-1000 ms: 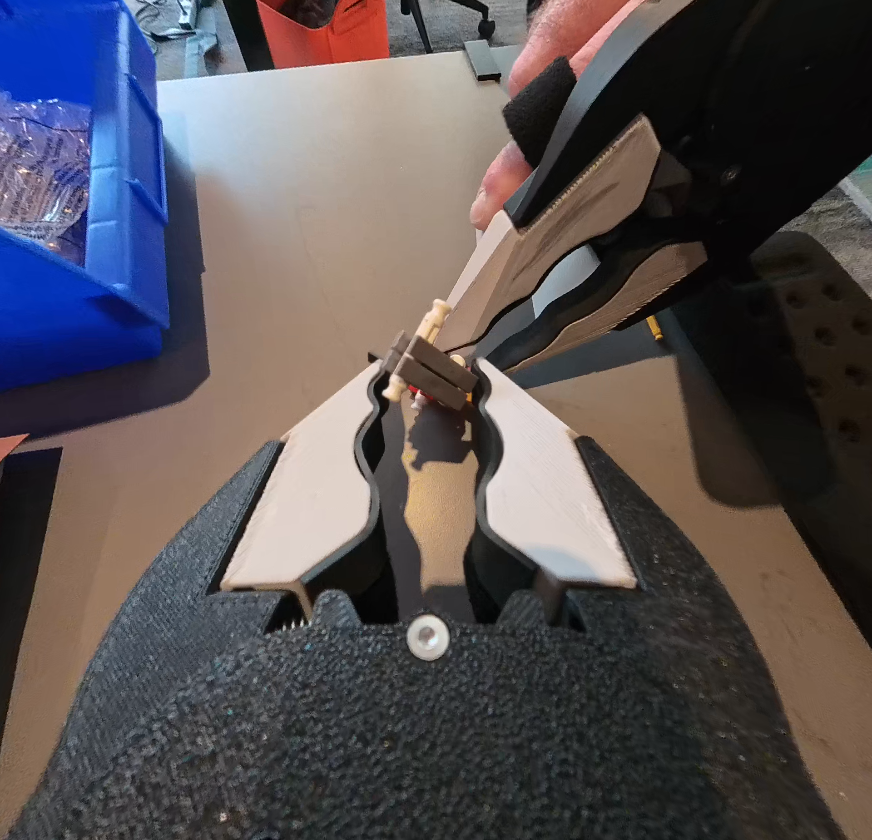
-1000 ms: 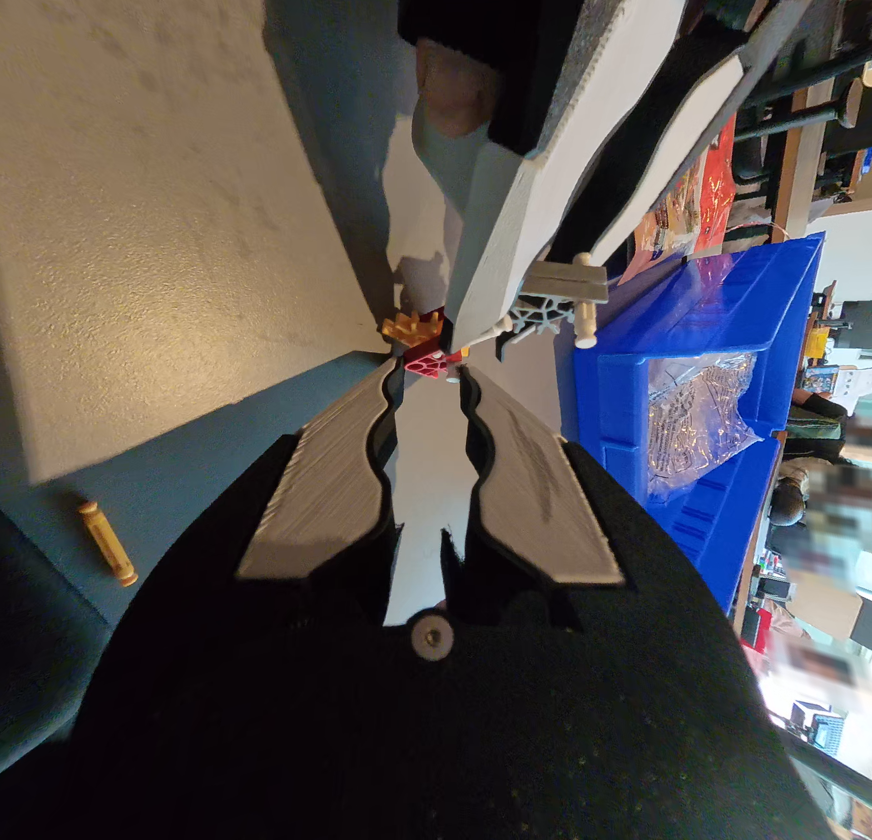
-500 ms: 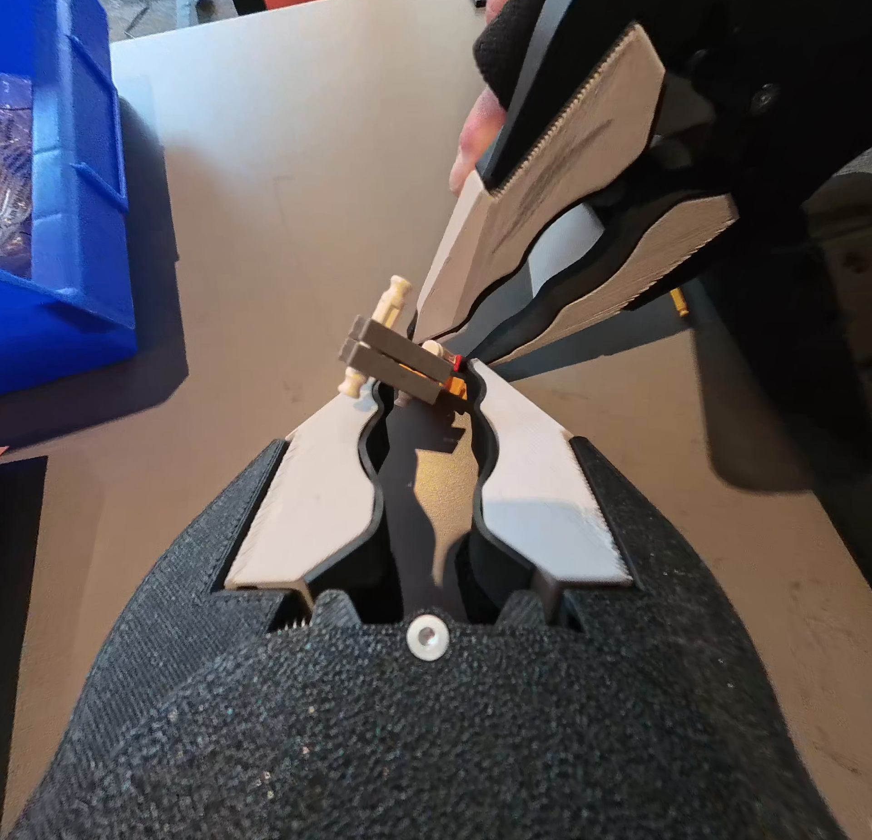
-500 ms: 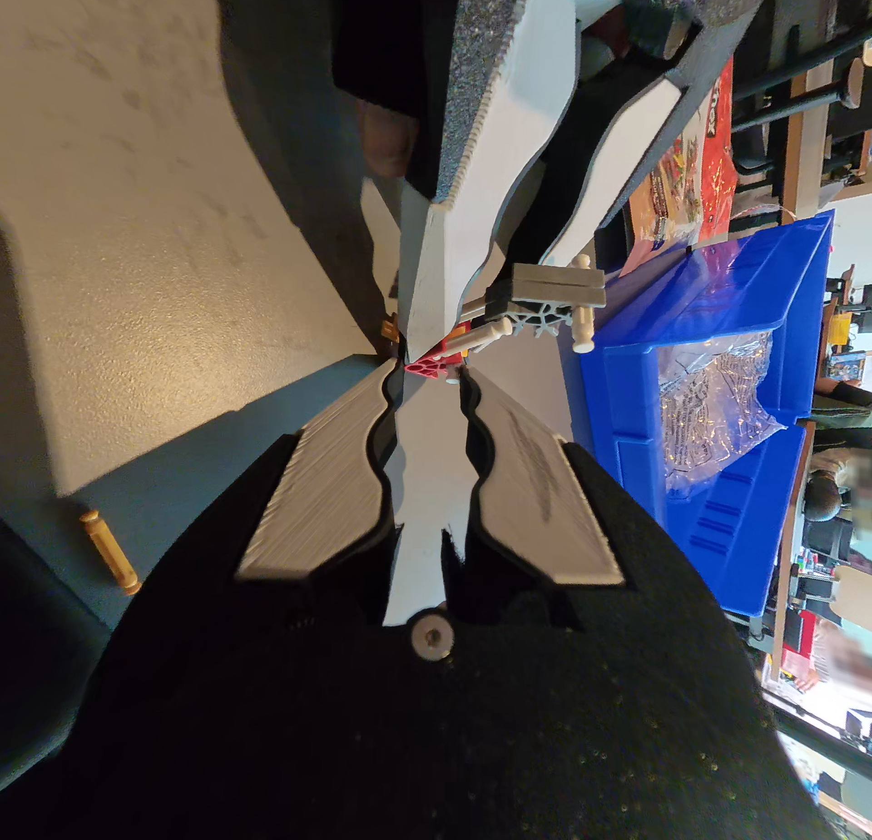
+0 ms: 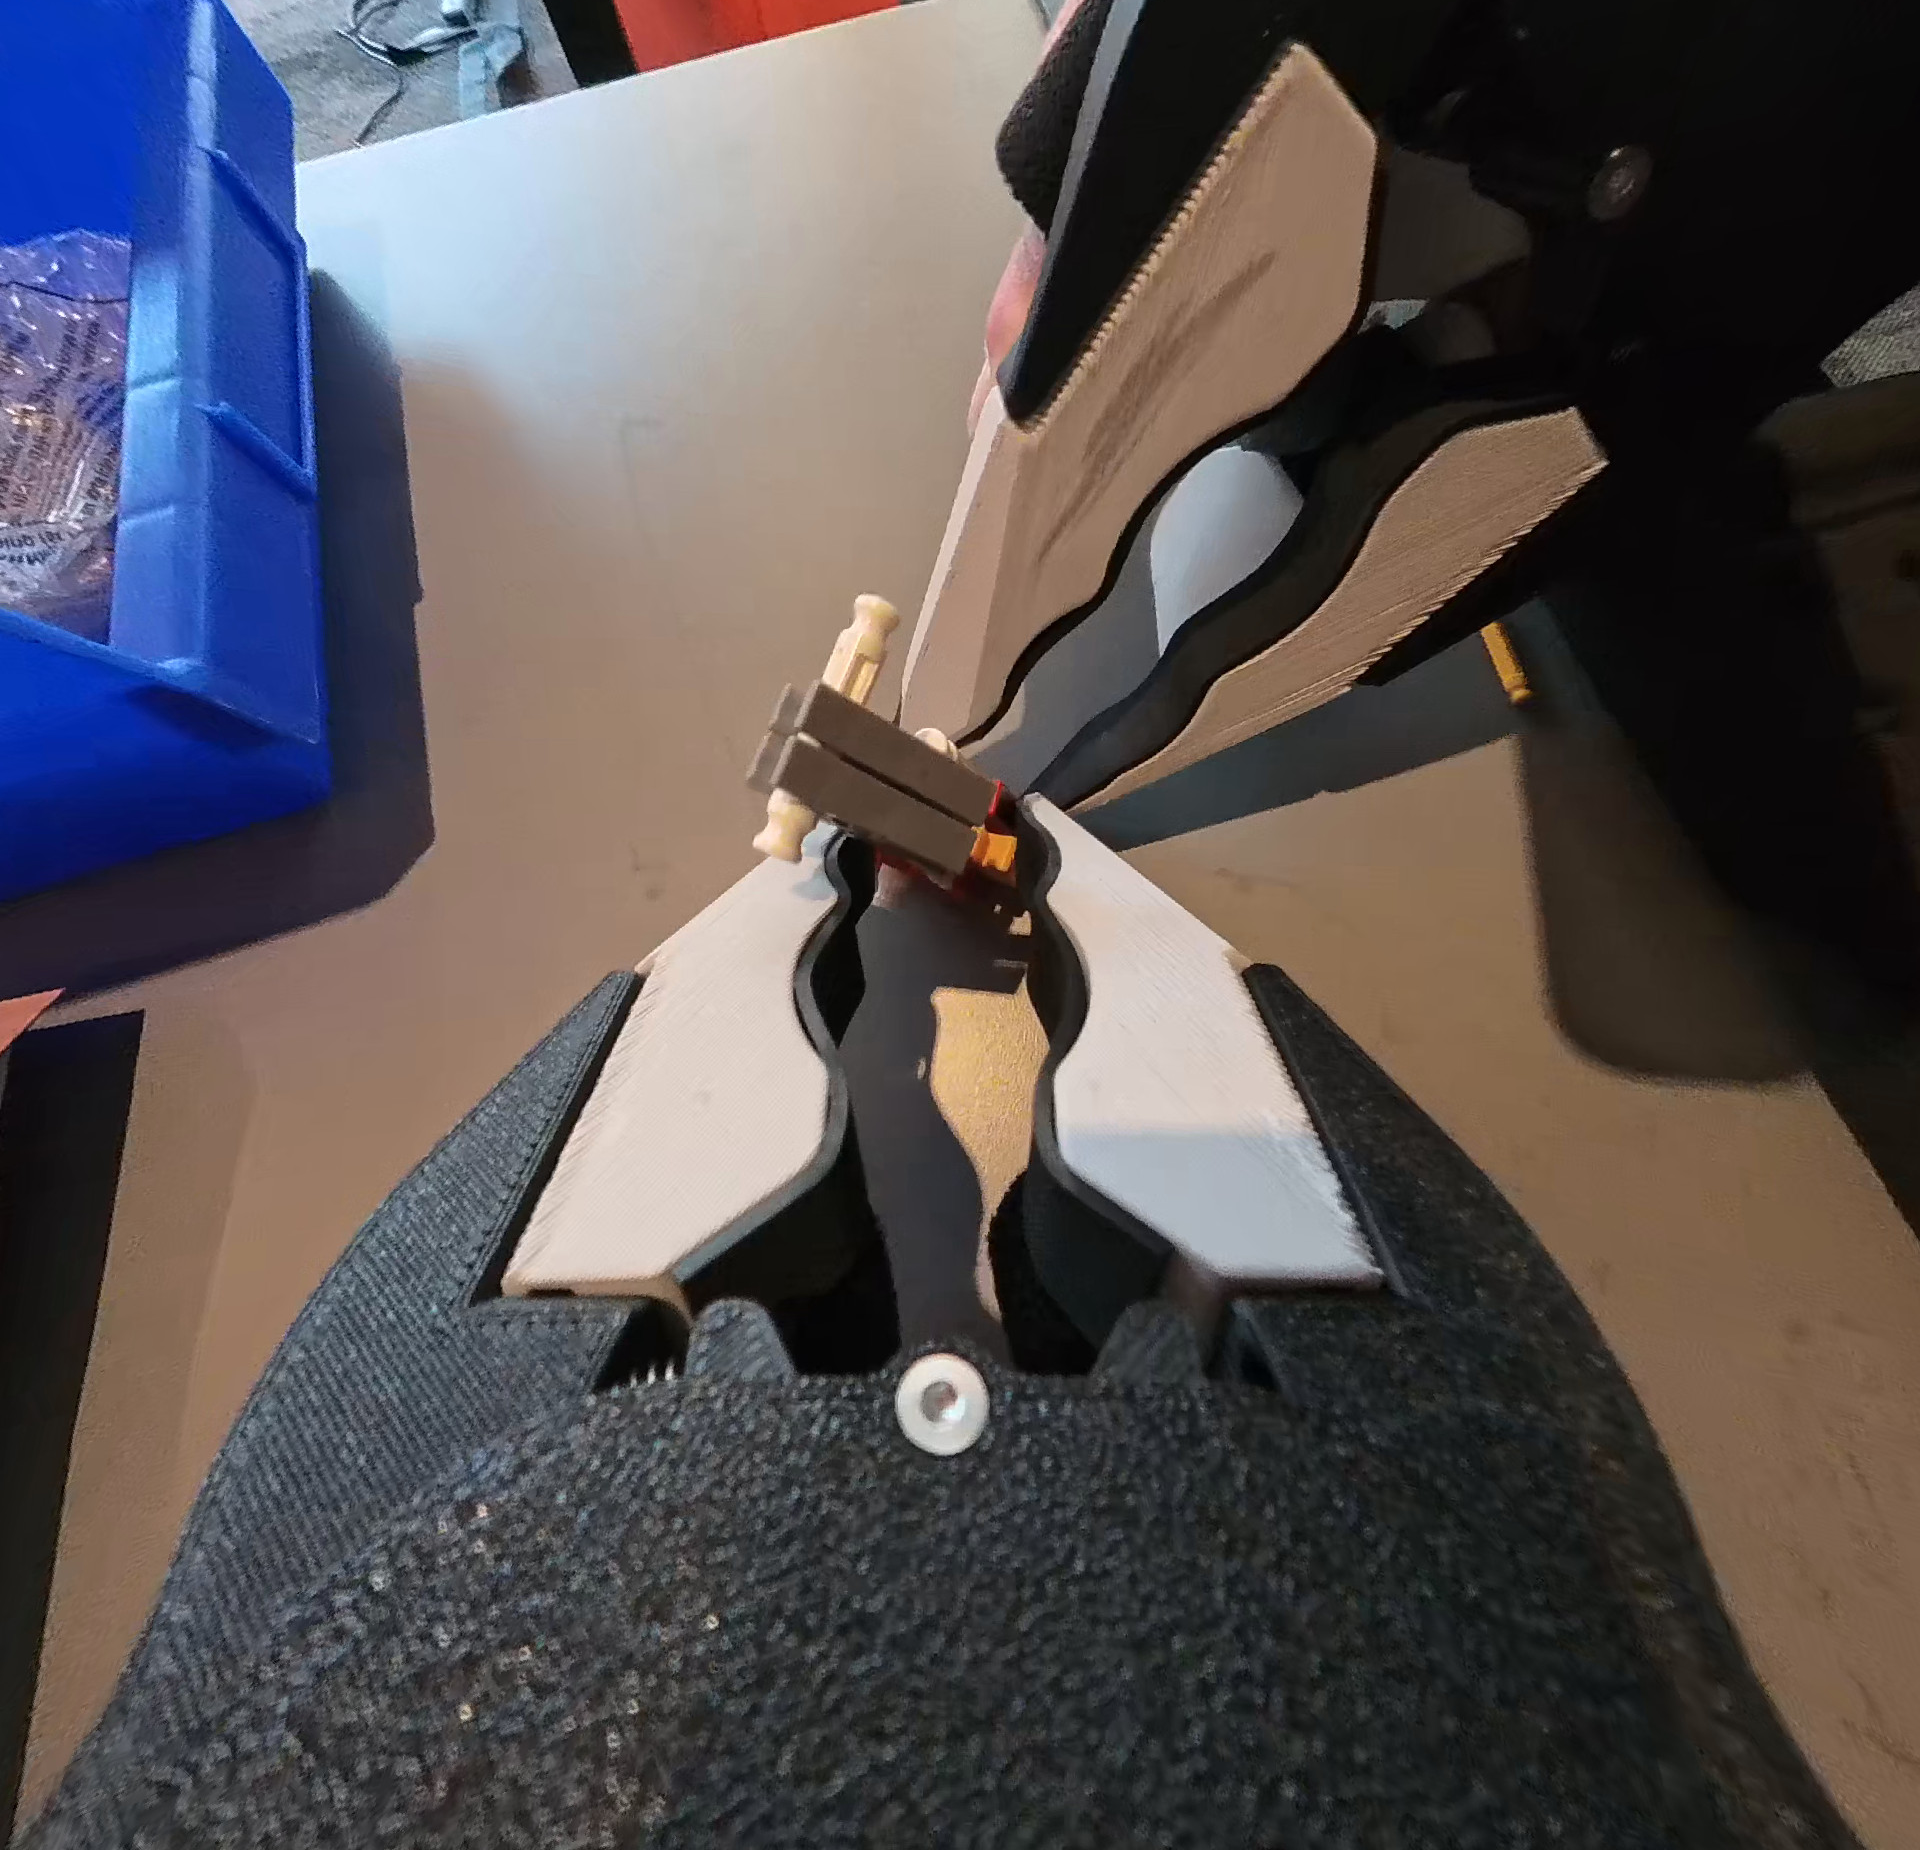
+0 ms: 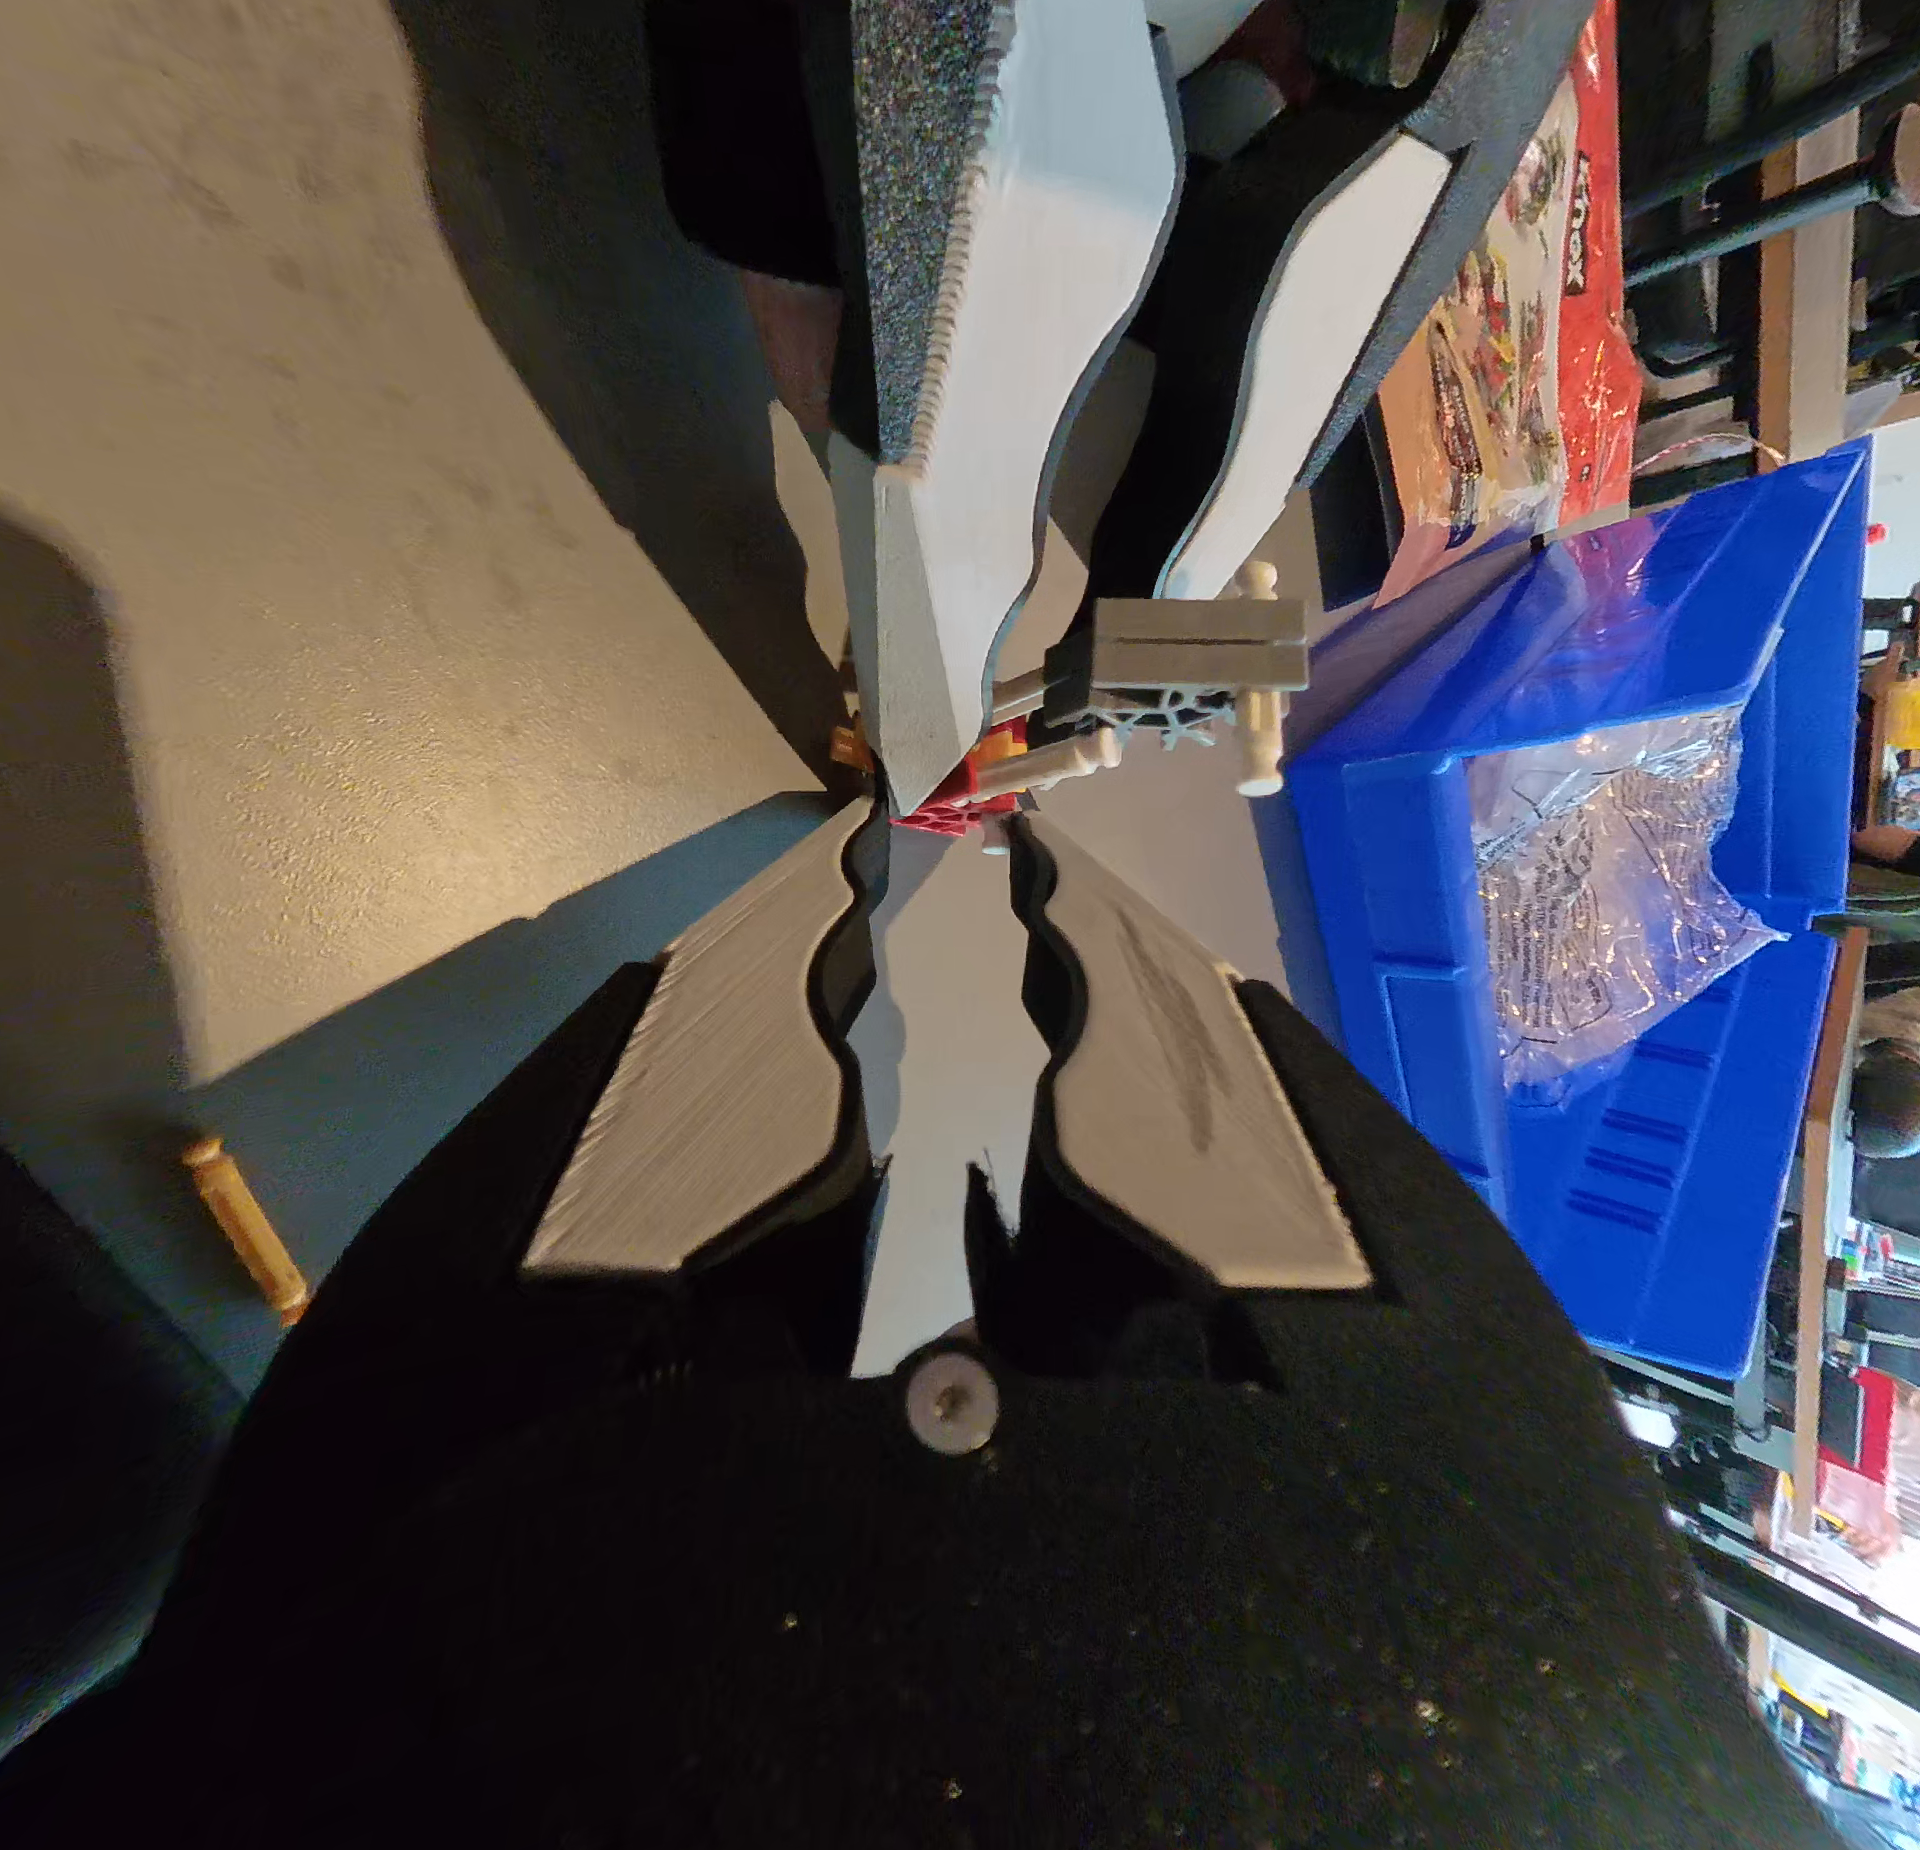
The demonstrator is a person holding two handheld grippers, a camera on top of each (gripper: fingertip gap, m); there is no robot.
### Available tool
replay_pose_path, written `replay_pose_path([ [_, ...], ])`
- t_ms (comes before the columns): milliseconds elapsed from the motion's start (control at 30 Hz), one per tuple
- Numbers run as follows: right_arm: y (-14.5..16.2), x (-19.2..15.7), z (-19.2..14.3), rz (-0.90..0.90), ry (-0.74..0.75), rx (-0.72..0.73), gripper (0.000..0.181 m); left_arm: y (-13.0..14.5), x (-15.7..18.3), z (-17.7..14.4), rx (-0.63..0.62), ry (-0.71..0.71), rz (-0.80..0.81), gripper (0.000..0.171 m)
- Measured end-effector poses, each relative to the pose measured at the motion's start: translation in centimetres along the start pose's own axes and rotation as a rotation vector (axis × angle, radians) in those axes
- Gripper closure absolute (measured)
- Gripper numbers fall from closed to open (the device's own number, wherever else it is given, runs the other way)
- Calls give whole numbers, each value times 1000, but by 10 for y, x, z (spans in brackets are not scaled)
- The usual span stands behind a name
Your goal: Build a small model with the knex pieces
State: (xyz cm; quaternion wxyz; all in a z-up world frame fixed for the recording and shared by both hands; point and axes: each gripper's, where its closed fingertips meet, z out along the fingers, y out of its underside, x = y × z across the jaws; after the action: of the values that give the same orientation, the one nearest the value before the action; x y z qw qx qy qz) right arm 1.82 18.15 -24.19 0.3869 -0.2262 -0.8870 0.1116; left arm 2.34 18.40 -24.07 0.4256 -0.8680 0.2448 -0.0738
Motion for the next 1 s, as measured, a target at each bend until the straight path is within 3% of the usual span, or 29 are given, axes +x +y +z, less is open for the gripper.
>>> replay_pose_path([
  [1000, 1, 2, 2, 125, 9, 24, 163, -6, -2, 3, 18, -54, 19, 154],
])
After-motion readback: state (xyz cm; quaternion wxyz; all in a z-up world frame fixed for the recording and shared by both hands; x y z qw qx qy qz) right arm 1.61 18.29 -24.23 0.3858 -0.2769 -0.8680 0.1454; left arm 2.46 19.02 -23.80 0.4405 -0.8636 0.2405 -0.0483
